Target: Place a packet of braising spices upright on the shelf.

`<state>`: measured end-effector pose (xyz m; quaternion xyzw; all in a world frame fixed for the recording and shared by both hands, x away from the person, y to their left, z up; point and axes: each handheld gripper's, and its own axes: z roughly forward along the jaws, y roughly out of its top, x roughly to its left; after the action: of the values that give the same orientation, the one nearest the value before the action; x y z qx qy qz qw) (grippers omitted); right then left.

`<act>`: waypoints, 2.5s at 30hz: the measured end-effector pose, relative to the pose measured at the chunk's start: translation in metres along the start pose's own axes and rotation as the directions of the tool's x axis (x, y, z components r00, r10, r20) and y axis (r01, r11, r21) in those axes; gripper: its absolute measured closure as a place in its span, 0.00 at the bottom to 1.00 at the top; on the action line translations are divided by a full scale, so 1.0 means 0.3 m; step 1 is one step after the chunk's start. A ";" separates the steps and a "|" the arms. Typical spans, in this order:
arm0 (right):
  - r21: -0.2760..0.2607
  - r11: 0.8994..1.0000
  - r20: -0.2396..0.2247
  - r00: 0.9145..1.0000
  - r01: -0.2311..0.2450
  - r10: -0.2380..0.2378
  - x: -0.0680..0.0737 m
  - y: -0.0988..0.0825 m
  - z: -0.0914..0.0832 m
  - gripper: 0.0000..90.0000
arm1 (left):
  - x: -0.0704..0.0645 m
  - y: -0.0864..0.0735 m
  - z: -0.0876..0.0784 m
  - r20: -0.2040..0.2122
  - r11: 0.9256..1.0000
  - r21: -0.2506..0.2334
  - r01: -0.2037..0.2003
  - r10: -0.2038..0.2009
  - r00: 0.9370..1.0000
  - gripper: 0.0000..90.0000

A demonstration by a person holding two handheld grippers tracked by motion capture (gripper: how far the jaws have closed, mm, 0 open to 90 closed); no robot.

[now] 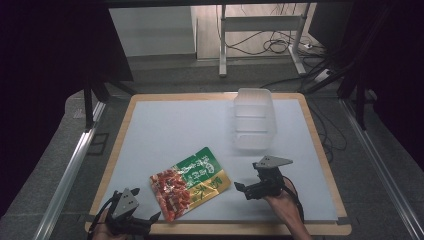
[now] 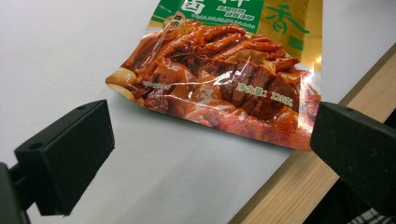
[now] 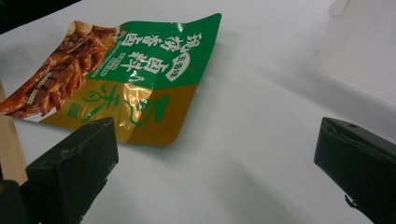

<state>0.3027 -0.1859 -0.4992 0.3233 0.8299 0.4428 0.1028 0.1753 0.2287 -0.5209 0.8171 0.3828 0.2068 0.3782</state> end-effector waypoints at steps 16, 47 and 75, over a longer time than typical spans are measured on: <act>-0.011 1.000 -0.021 1.000 0.013 -0.013 0.006 0.049 0.074 0.00 | -0.001 0.001 0.002 0.003 1.000 0.008 -0.009 0.009 1.000 0.00; 0.069 0.996 -0.074 0.996 0.053 -0.048 0.032 0.112 0.251 0.02 | -0.004 0.001 0.003 0.003 1.000 0.011 -0.019 0.019 1.000 0.00; 0.179 0.979 -0.159 0.985 0.098 -0.070 0.065 0.173 0.370 0.91 | 0.001 -0.001 -0.001 0.004 1.000 0.002 -0.004 0.004 1.000 0.00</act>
<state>0.3616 -0.0786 -0.5204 0.2613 0.8862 0.3817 0.0272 0.1752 0.2293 -0.5210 0.8187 0.3807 0.2055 0.3776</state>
